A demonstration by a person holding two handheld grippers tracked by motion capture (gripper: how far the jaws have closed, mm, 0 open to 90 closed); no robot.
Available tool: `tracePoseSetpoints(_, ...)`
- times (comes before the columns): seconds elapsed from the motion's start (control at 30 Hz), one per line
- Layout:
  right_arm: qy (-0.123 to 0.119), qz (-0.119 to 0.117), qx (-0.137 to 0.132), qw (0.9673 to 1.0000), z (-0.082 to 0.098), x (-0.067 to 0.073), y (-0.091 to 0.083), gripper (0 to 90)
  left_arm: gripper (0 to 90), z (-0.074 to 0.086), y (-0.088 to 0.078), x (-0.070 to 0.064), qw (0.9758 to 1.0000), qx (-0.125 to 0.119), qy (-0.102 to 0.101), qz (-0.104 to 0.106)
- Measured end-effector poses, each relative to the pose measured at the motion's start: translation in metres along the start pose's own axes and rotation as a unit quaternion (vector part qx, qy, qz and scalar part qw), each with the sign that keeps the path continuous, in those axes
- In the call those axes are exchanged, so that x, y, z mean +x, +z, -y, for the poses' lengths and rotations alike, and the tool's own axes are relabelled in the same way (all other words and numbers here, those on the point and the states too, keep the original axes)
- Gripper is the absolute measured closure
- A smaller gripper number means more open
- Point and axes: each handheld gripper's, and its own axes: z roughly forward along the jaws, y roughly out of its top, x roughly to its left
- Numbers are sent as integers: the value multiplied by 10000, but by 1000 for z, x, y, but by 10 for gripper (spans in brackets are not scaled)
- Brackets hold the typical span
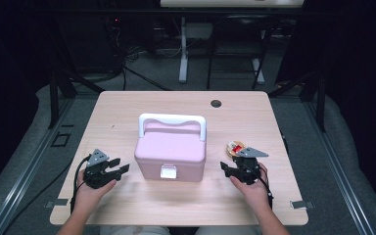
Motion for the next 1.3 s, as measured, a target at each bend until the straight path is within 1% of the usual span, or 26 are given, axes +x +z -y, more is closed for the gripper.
tracePoseSetpoints(0.03,61,-32,-48,10000,0,0,0,386,515,0,0,0,10000,0,0,0)
tracePoseSetpoints(0.07,61,-32,-48,10000,0,0,0,386,515,0,0,0,10000,87,-3,20)
tracePoseSetpoints(0.1,86,29,-61,9999,-2,0,-1,329,515,1,0,-1,9998,167,44,4)
tracePoseSetpoints(0.13,99,40,-113,9999,-3,1,-1,277,515,1,1,-1,9998,180,73,41)
tracePoseSetpoints(0.17,100,36,-94,9999,-3,2,-2,258,513,1,0,-2,9997,235,86,46)
tracePoseSetpoints(0.2,63,13,-88,9999,-4,2,-2,257,508,1,-1,-3,9997,216,101,-2)
tracePoseSetpoints(0.23,-1,20,-87,10000,-4,4,-2,257,500,2,-3,-5,9997,210,113,3)
tracePoseSetpoints(0.3,-34,39,-85,10000,-4,4,-1,257,500,2,-5,-5,9997,234,117,2)
tracePoseSetpoints(0.33,-69,73,-100,9999,-4,6,-1,311,499,2,-7,-6,9998,200,90,-16)
tracePoseSetpoints(0.37,-69,73,-100,9999,-4,6,-1,311,499,2,-7,-6,9998,200,90,-16)
tracePoseSetpoints(0.43,-207,120,-151,9996,-3,7,1,368,496,3,-7,-5,9999,139,60,-34)
tracePoseSetpoints(0.5,-248,121,-177,9995,-3,7,1,389,497,2,-7,-5,9999,139,58,-35)
tracePoseSetpoints(0.57,-278,75,-224,9993,-3,6,0,436,497,2,-6,-4,9999,150,41,-24)
tracePoseSetpoints(0.6,-289,-29,-240,9993,-2,4,0,476,497,2,-7,-4,9998,184,47,-21)
tracePoseSetpoints(0.63,-278,-32,-308,9991,-1,5,0,491,497,3,-6,-4,9999,132,33,-51)
tracePoseSetpoints(0.73,-262,-41,-318,9991,-1,5,-1,512,493,3,-7,-4,9999,163,34,-44)
tracePoseSetpoints(0.8,-260,-35,-339,9991,-1,6,-1,514,493,3,-6,-3,10000,90,4,-40)
tracePoseSetpoints(0.83,-282,-3,-333,9990,-1,7,-2,512,493,3,-7,-2,9999,128,-6,-34)
tracePoseSetpoints(0.87,-330,48,-334,9989,-2,8,-2,506,493,3,-6,-2,10000,89,-5,-22)
tracePoseSetpoints(0.9,-335,70,-314,9989,-2,9,-2,506,493,3,-7,-2,10000,97,3,9)
tracePoseSetpoints(0.97,-334,-16,-346,9988,-2,11,-3,506,494,3,-6,-2,9999,98,39,54)
tracePoseSetpoints(1.07,-372,-2,-362,9987,-3,12,-4,506,495,2,-7,-4,9998,45,87,185)
tracePoseSetpoints(1.13,-352,-51,-351,9988,-4,14,-4,516,501,1,-7,-5,9999,42,3,153)
tracePoseSetpoints(1.23,-411,-65,-381,9984,-3,18,-3,527,507,1,-8,-5,9999,41,-114,97)
tracePoseSetpoints(1.27,-426,-98,-405,9982,-3,20,-3,530,507,2,-7,-4,9998,-52,-141,113)
tracePoseSetpoints(1.3,-452,-124,-399,9981,-4,22,-3,531,509,1,-8,-3,9998,-64,-143,149)
